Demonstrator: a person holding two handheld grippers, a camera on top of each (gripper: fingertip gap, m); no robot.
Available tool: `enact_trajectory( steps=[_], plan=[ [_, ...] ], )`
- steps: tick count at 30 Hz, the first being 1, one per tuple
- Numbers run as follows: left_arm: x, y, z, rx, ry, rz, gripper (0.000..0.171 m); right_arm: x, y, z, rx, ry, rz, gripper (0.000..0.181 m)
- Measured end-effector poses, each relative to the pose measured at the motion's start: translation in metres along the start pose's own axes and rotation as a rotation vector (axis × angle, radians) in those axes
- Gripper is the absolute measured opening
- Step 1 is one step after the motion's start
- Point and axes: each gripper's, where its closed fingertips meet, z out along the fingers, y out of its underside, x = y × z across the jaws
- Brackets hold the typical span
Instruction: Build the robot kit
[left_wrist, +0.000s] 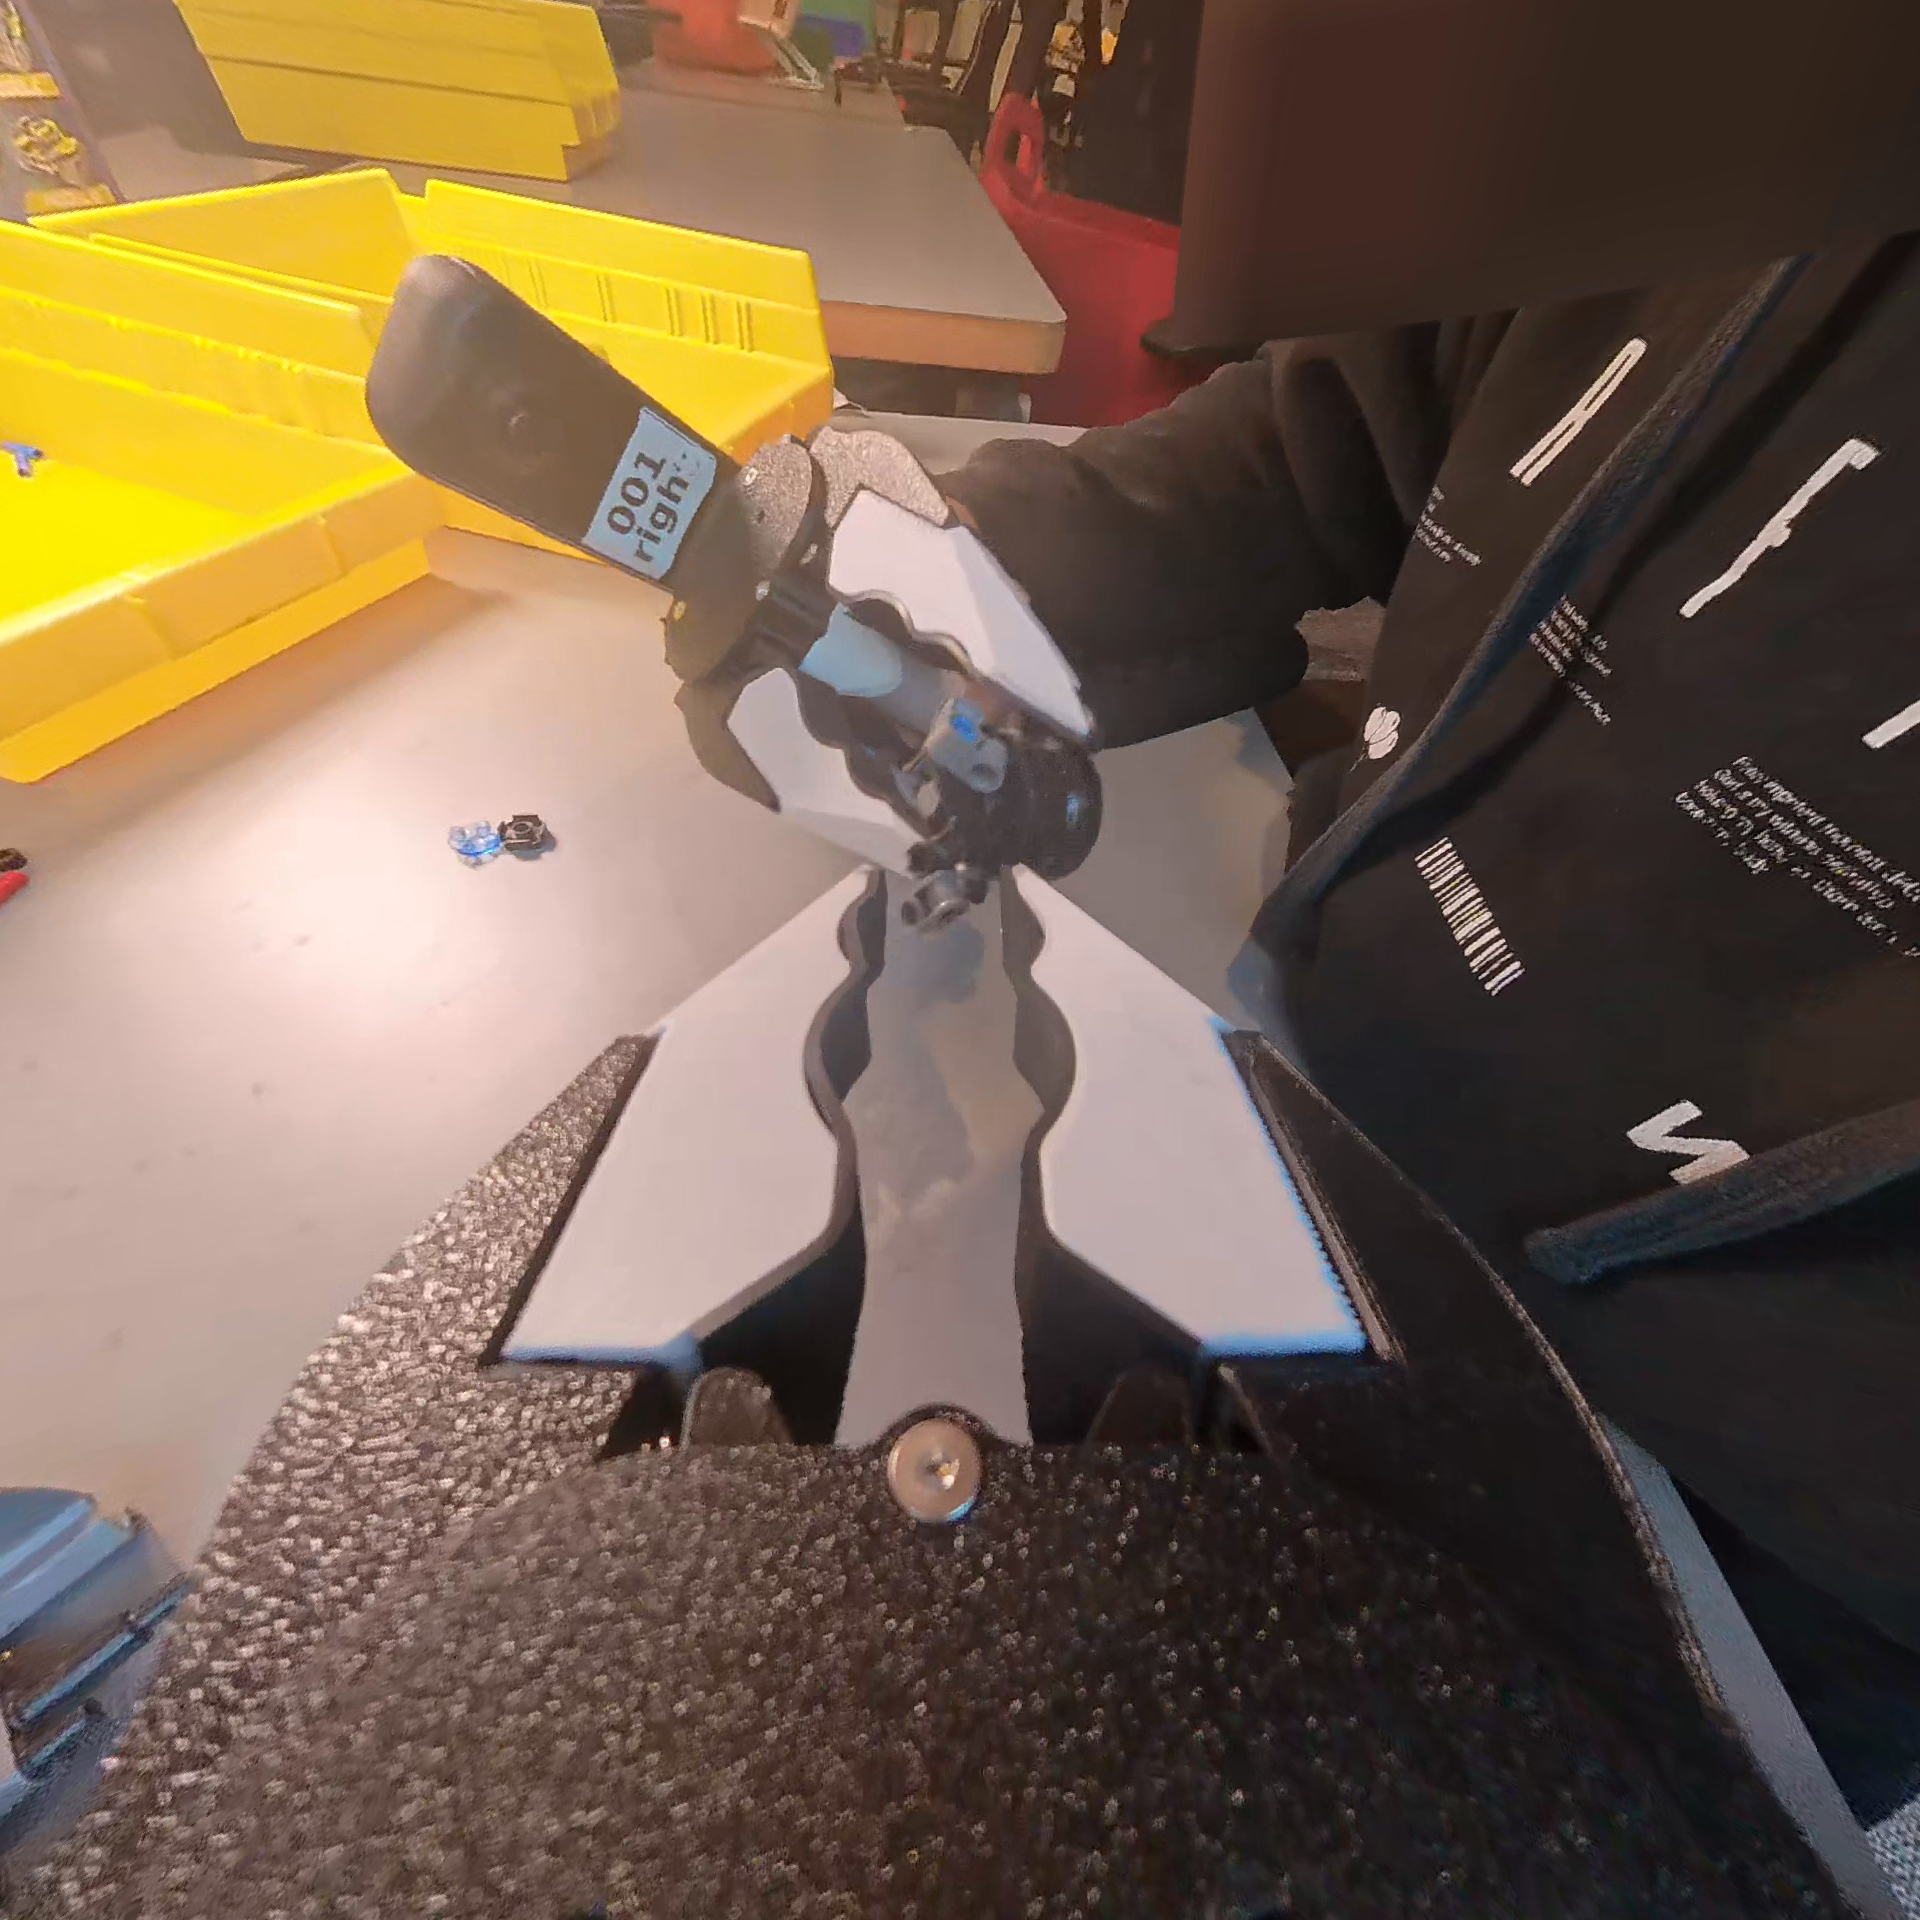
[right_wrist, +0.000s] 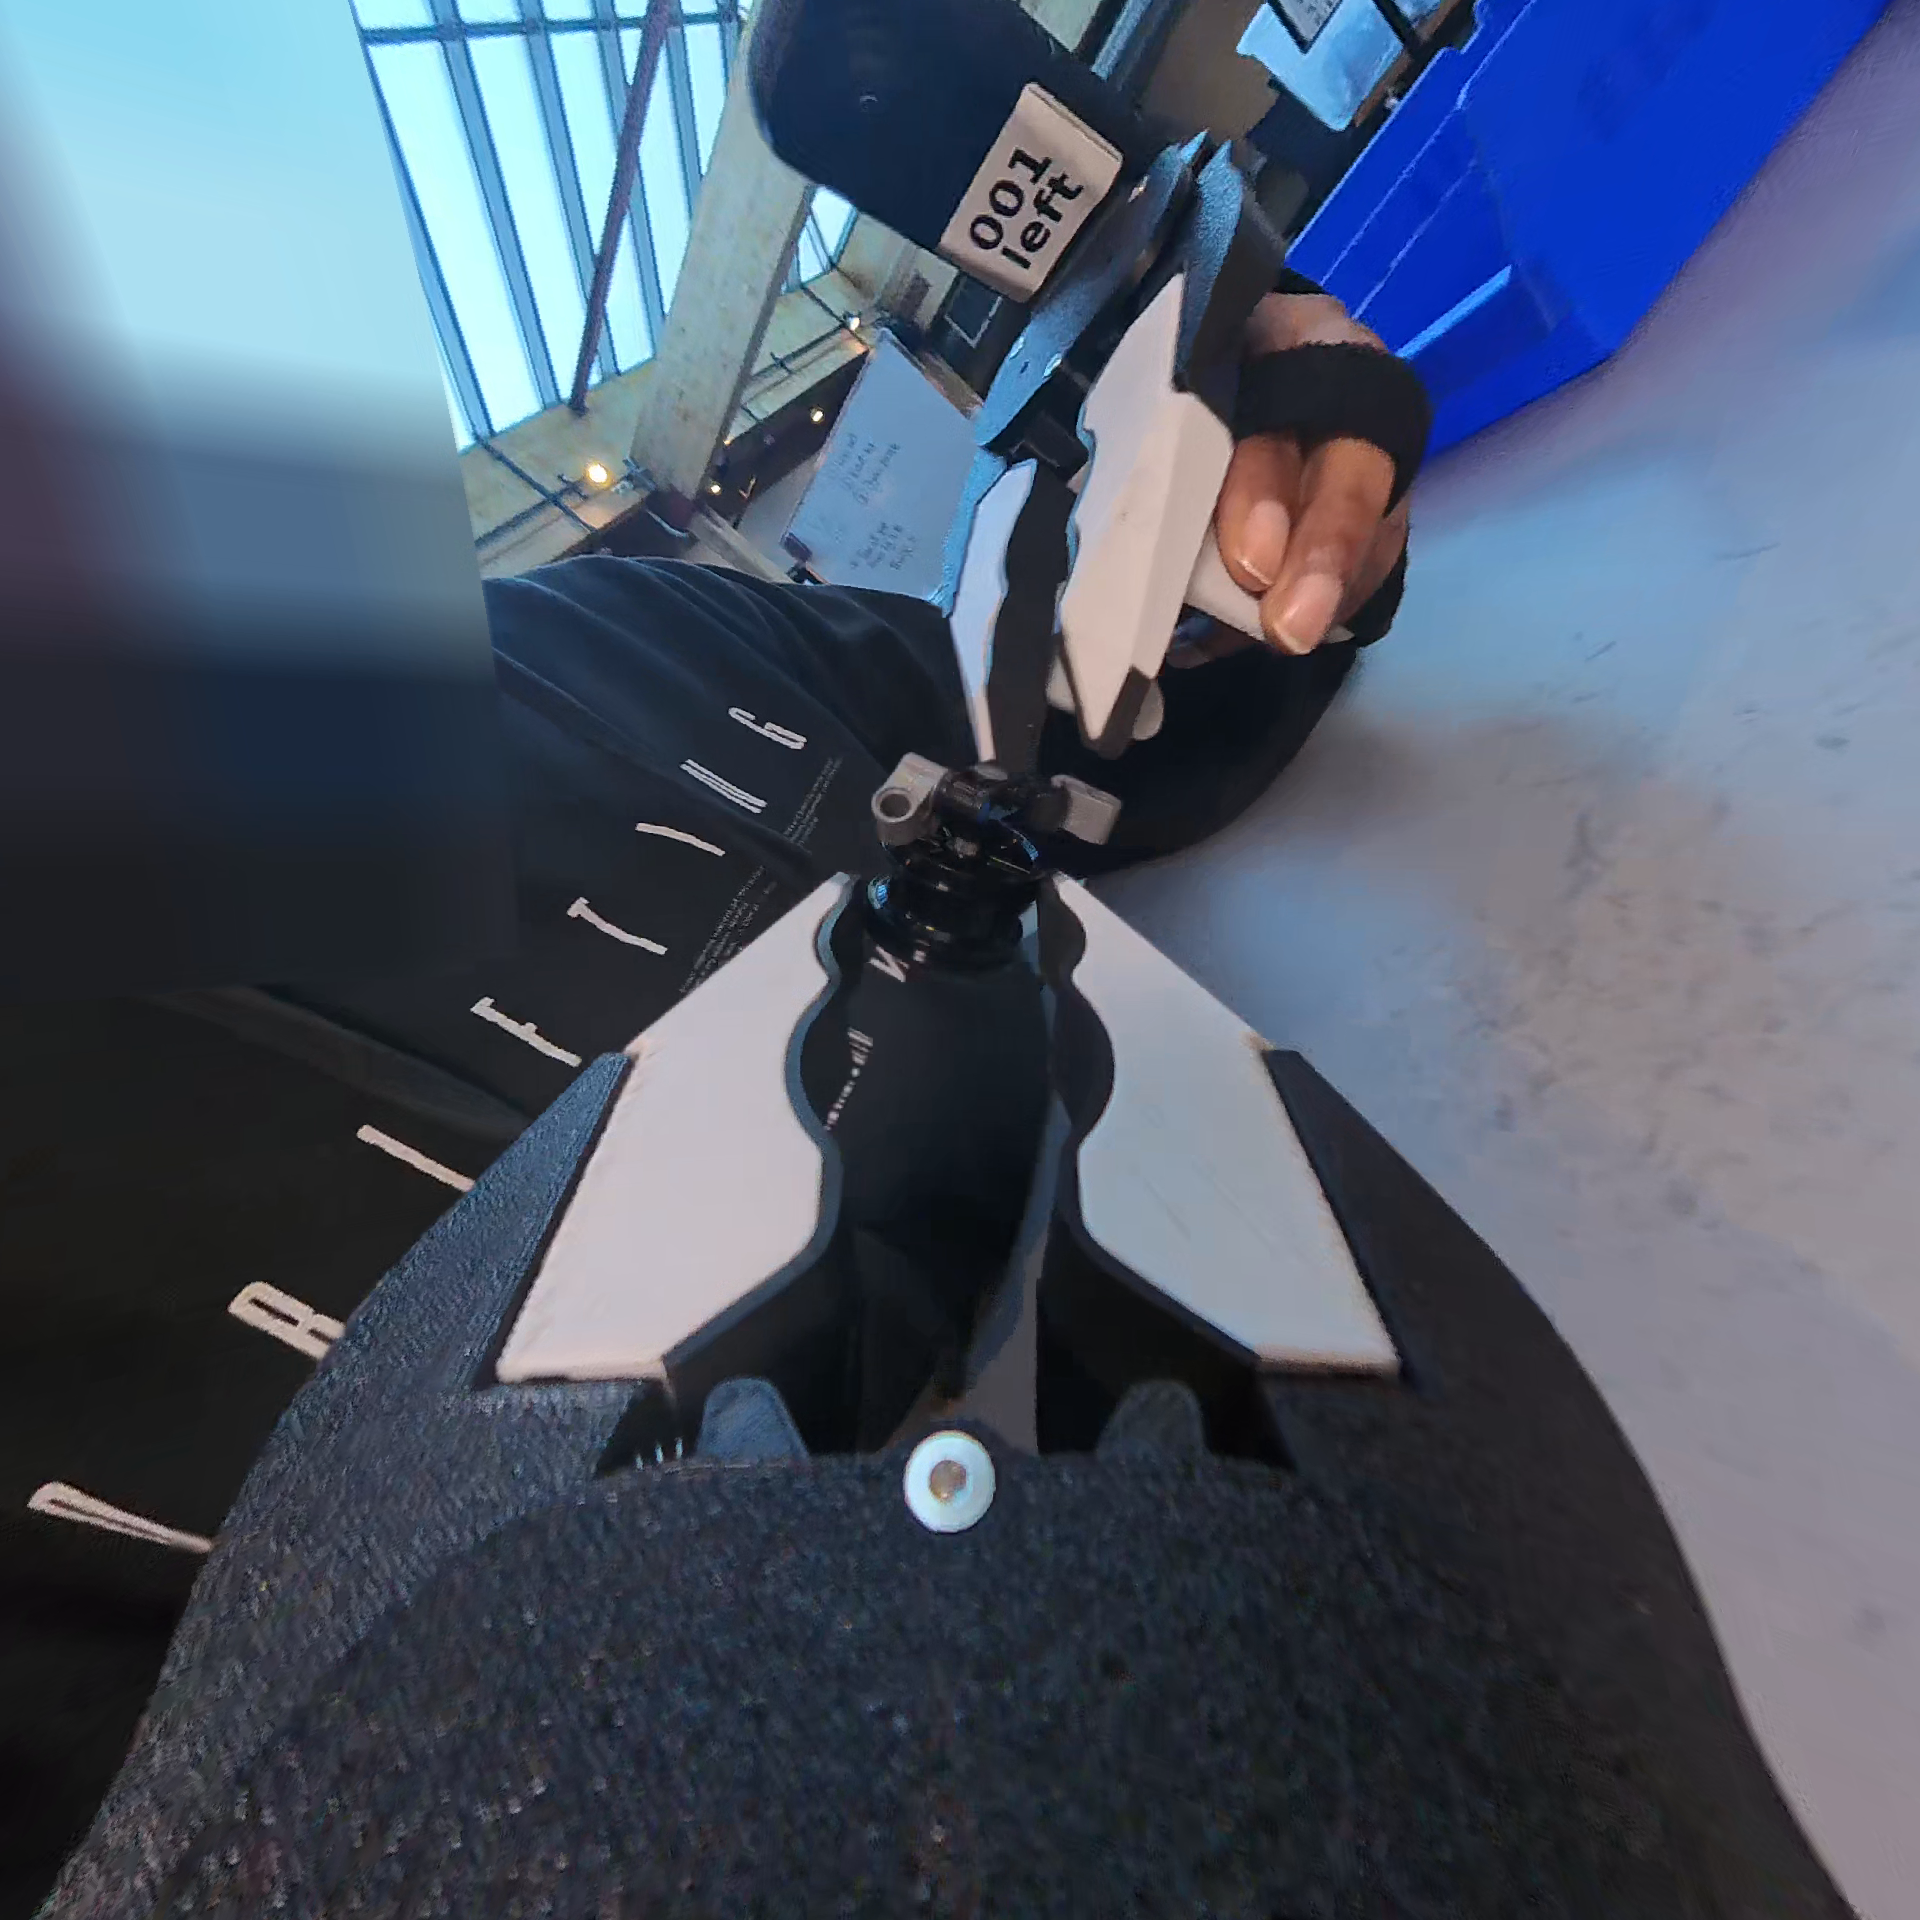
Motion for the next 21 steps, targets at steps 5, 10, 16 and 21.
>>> enact_trajectory(
  steps=[5, 10, 16, 21],
  plan=[
    [0.008, -0.009, 0.002, 0.053, 0.024, 0.032, 0.020, -0.013, -0.001, 0.003, 0.020, -0.101, 0.029, 0.034],
    [0.012, -0.008, 0.004, 0.055, 0.044, 0.038, 0.007, -0.014, 0.006, 0.004, -0.010, -0.127, 0.062, 0.034],
    [0.014, 0.001, 0.011, 0.018, 0.048, 0.046, 0.011, -0.011, 0.013, 0.006, -0.049, -0.108, 0.060, 0.033],
    [0.010, 0.000, 0.014, 0.047, 0.020, 0.055, 0.006, -0.006, 0.015, 0.006, -0.055, -0.089, 0.077, 0.033]
  ],
)
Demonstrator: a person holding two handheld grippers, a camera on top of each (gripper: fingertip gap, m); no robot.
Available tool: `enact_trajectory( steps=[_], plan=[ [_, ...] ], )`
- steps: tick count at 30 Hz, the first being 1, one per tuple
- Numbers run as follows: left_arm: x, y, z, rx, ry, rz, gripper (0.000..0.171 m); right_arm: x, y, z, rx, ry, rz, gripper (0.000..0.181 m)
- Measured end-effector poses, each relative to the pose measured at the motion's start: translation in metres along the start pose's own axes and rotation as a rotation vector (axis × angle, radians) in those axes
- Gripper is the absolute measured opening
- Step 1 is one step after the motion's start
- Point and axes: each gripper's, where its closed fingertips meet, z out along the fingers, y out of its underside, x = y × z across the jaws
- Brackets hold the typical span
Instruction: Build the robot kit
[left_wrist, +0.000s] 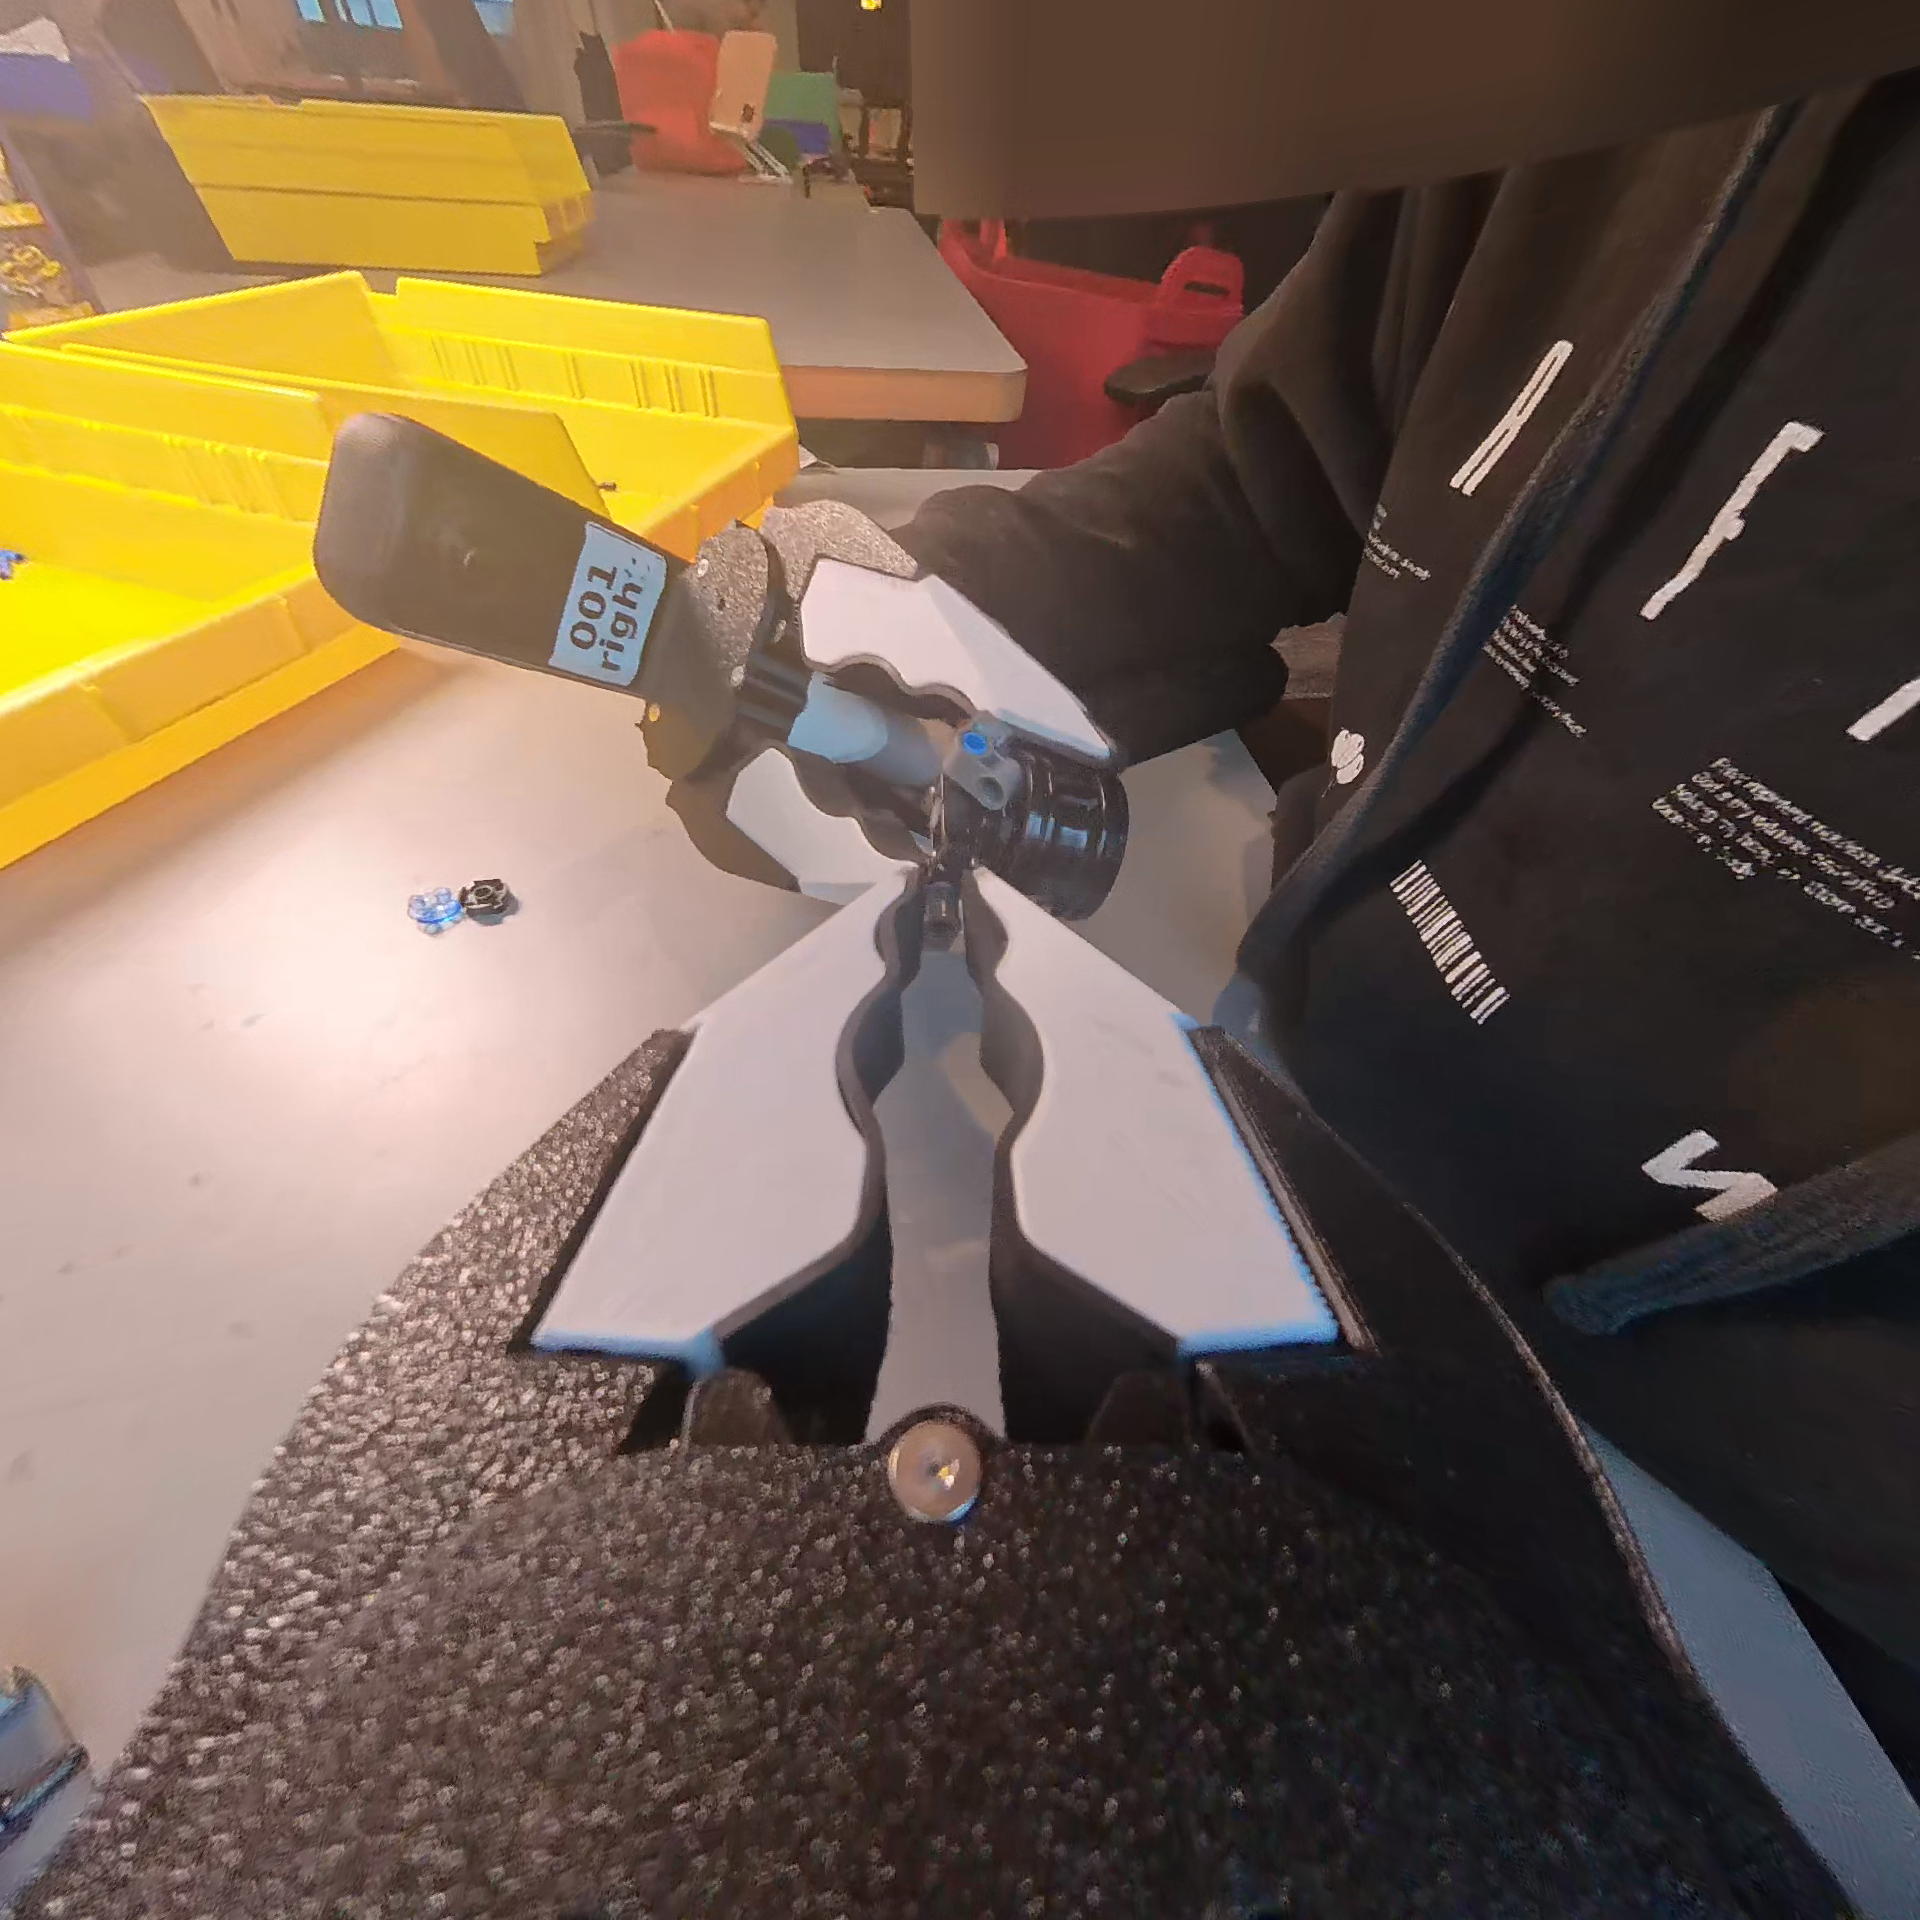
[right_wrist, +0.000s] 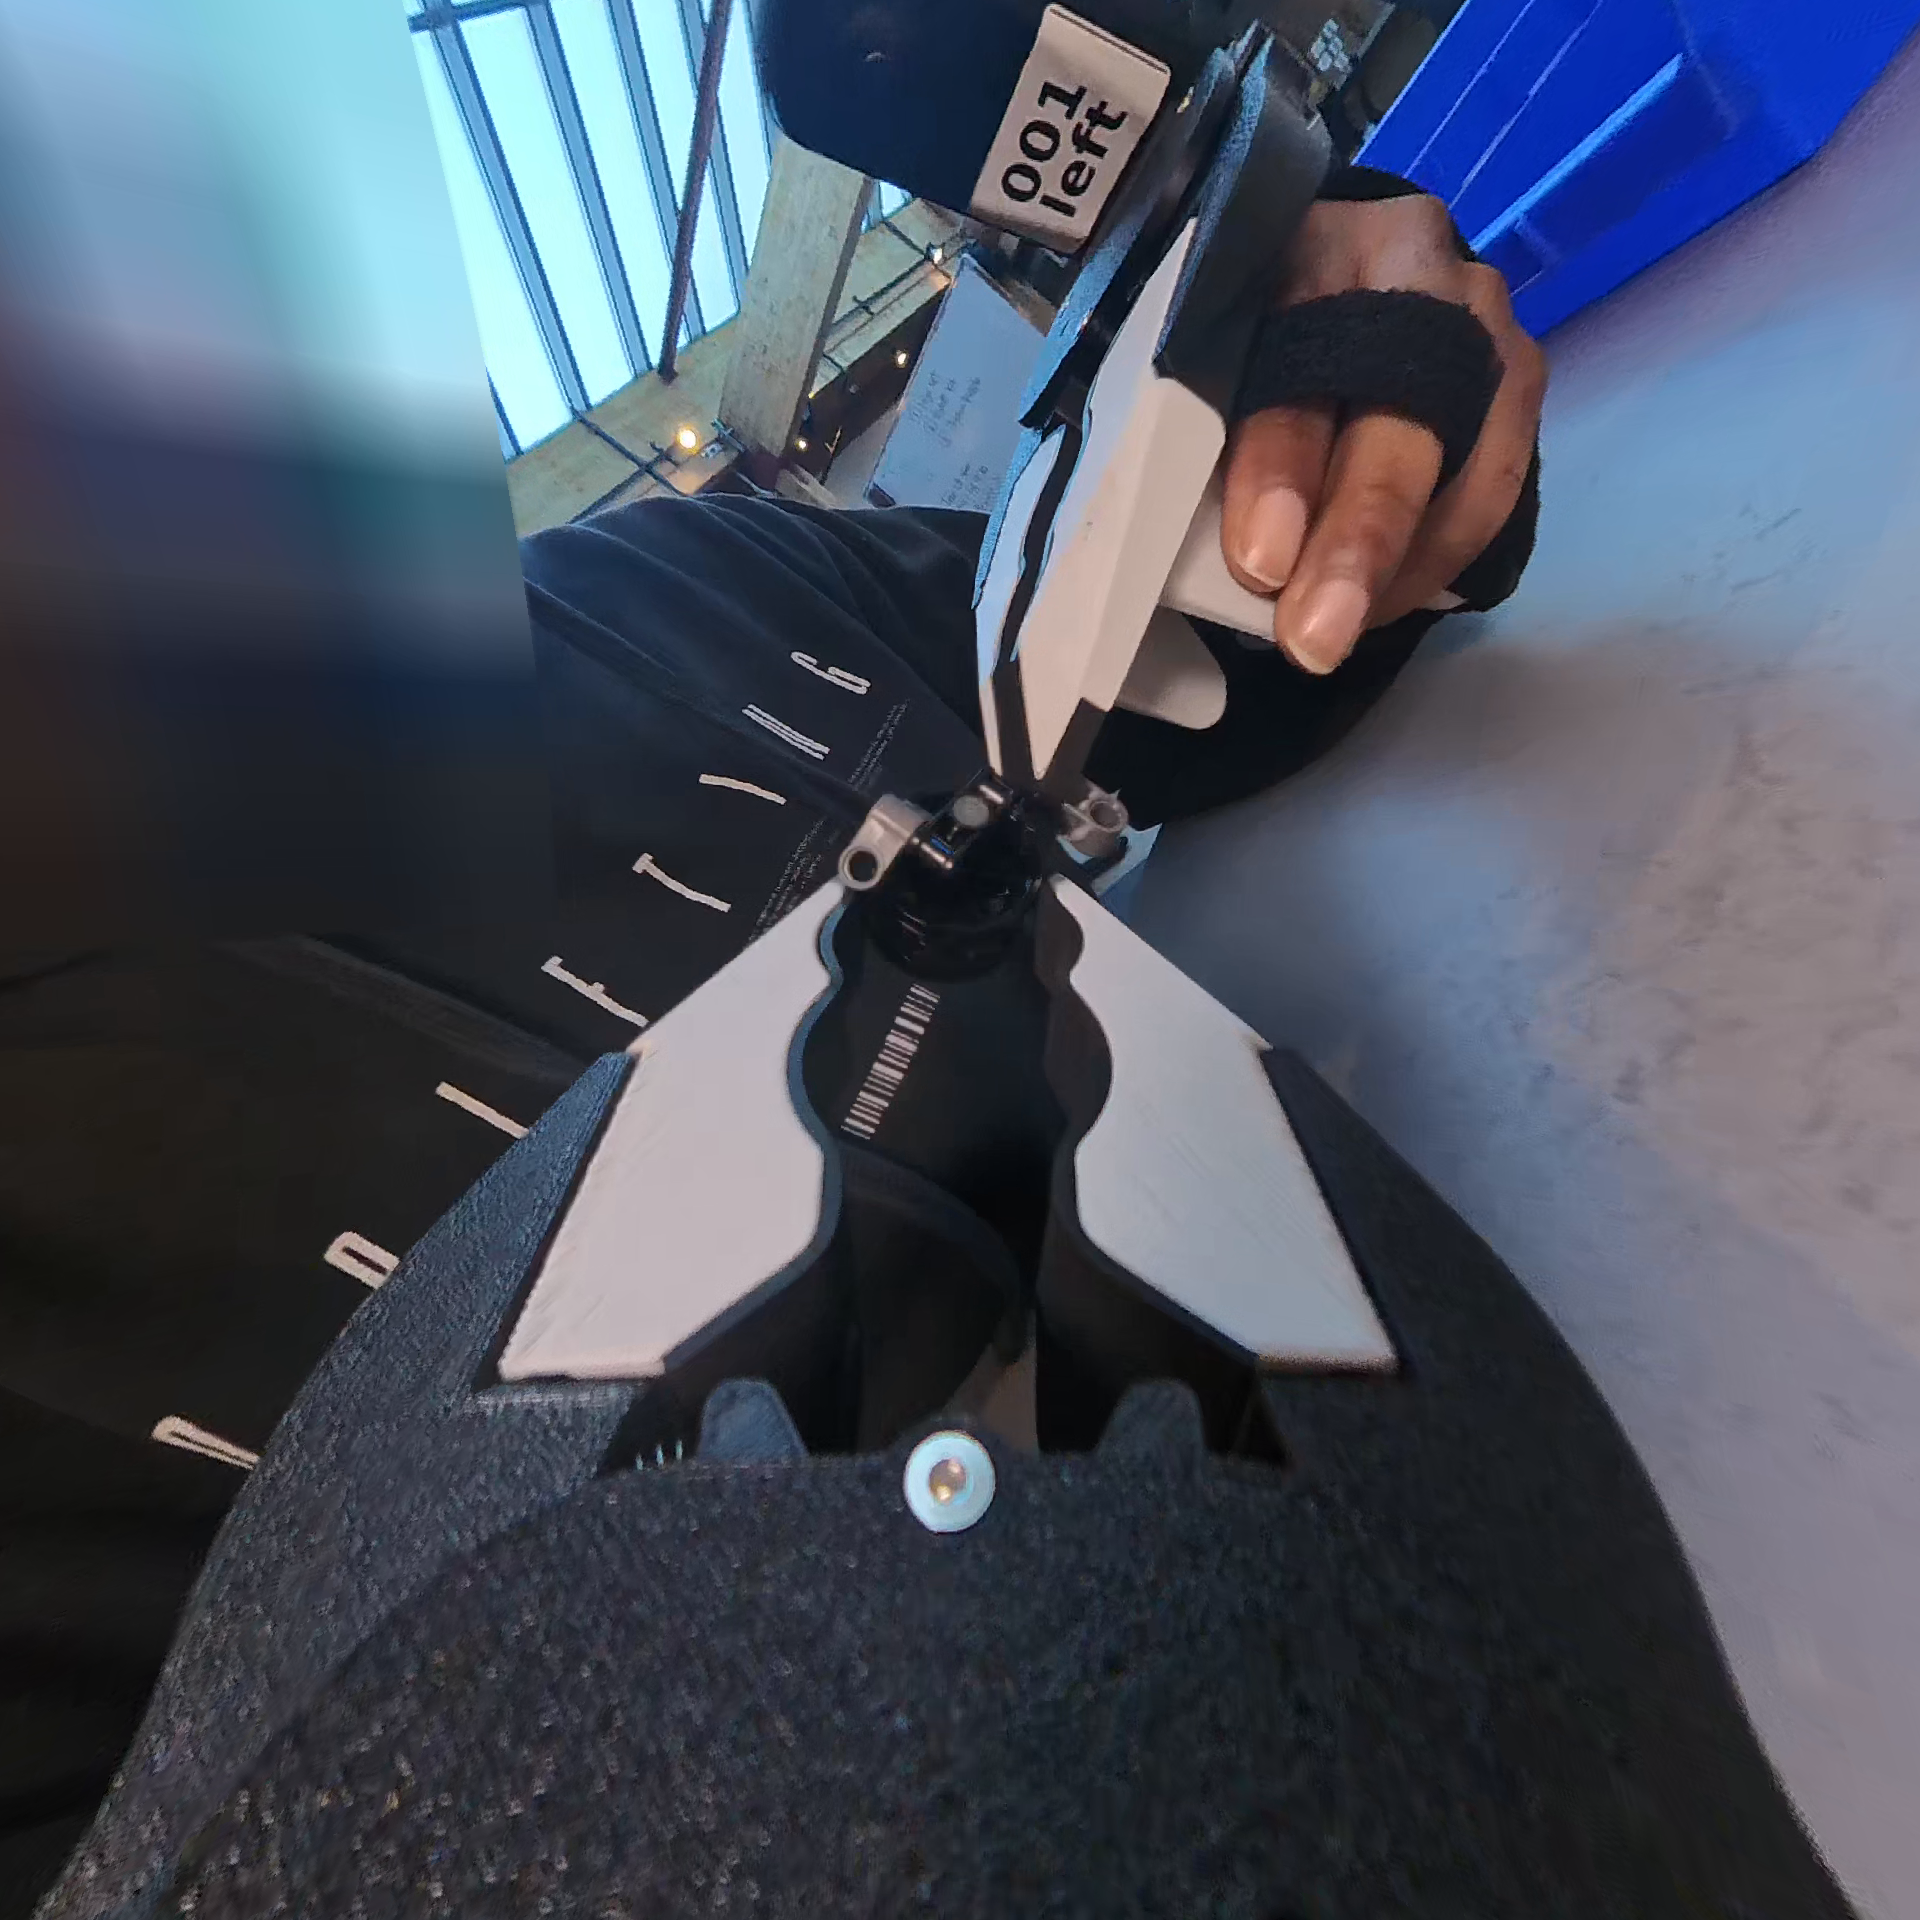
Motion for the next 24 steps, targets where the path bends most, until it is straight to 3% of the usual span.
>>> enact_trajectory(
  steps=[5, 12, 14, 16, 17, 20, 24],
  plan=[
    [-0.022, 0.017, -0.002, -0.083, -0.066, -0.116, 0.004, 0.022, -0.014, -0.014, 0.068, 0.166, -0.046, 0.036],
    [-0.044, 0.026, -0.007, -0.078, -0.144, -0.230, 0.000, 0.049, -0.028, -0.044, -0.008, 0.623, -0.480, 0.038],
    [-0.045, 0.030, -0.006, -0.094, -0.151, -0.244, 0.000, 0.053, -0.026, -0.048, -0.049, 0.689, -0.535, 0.034],
    [-0.046, 0.036, -0.005, -0.110, -0.144, -0.270, 0.000, 0.060, -0.021, -0.050, -0.087, 0.729, -0.533, 0.010],
    [-0.046, 0.040, -0.005, -0.129, -0.140, -0.279, 0.000, 0.066, -0.021, -0.053, -0.096, 0.764, -0.510, 0.007],
    [-0.057, 0.053, -0.011, -0.200, -0.213, -0.255, 0.001, 0.070, -0.022, -0.060, -0.119, 0.819, -0.536, 0.013],
    [-0.077, 0.062, -0.026, -0.253, -0.328, -0.245, 0.015, 0.075, -0.032, -0.074, -0.128, 0.938, -0.609, 0.022]
  ],
)
